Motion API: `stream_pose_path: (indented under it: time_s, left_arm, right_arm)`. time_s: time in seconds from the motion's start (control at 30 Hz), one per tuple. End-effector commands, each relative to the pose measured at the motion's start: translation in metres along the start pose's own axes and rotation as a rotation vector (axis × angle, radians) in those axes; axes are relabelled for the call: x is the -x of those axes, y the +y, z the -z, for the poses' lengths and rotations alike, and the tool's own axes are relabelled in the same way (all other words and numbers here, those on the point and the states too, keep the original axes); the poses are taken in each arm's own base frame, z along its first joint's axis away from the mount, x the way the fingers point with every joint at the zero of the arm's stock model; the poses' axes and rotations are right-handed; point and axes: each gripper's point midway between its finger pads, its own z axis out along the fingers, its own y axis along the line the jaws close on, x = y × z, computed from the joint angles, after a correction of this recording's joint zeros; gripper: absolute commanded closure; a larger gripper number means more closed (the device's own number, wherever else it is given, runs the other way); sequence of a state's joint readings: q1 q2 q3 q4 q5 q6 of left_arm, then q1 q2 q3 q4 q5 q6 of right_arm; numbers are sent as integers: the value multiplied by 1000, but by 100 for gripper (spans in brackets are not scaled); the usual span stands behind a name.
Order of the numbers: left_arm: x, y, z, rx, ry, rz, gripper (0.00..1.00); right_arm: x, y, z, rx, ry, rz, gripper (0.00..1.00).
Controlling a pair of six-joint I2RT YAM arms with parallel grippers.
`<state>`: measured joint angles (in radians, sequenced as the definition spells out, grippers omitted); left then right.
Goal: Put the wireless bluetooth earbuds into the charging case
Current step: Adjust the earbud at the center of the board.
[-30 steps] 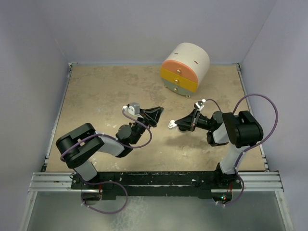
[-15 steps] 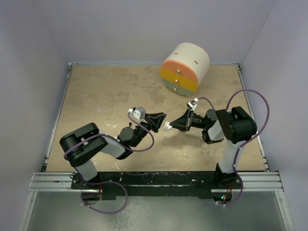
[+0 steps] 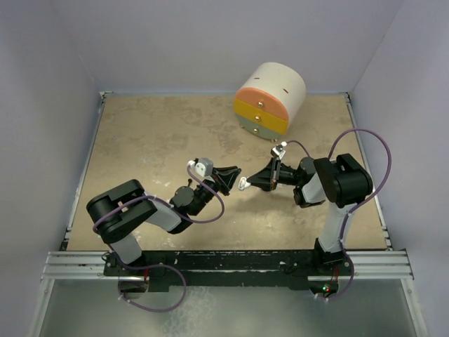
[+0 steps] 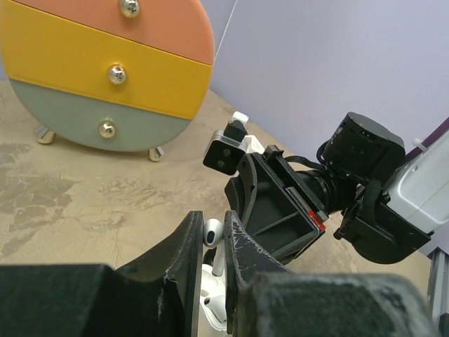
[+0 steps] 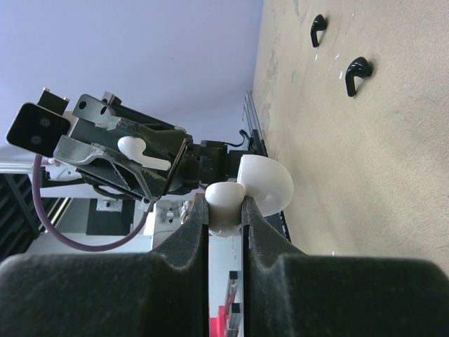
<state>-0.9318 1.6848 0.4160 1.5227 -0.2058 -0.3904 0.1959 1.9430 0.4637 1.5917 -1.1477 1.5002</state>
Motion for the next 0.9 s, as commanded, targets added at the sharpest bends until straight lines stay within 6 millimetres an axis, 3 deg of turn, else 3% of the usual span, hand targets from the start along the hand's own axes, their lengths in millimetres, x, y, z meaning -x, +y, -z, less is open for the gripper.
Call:
stream_pose_path:
  time_s: [0.0, 0.33, 0.87]
  left_arm:
    - [50, -26, -3, -113, -185, -3, 100]
    - [55, -29, -6, -128, -204, -87, 100]
    - [57, -19, -21, -56, -232, -60, 100]
  right_arm:
    - [-19, 84, 11, 330, -5, 751, 100]
    - [-23, 91, 13, 337, 19, 745, 100]
    - [-32, 81, 12, 320, 83, 765, 100]
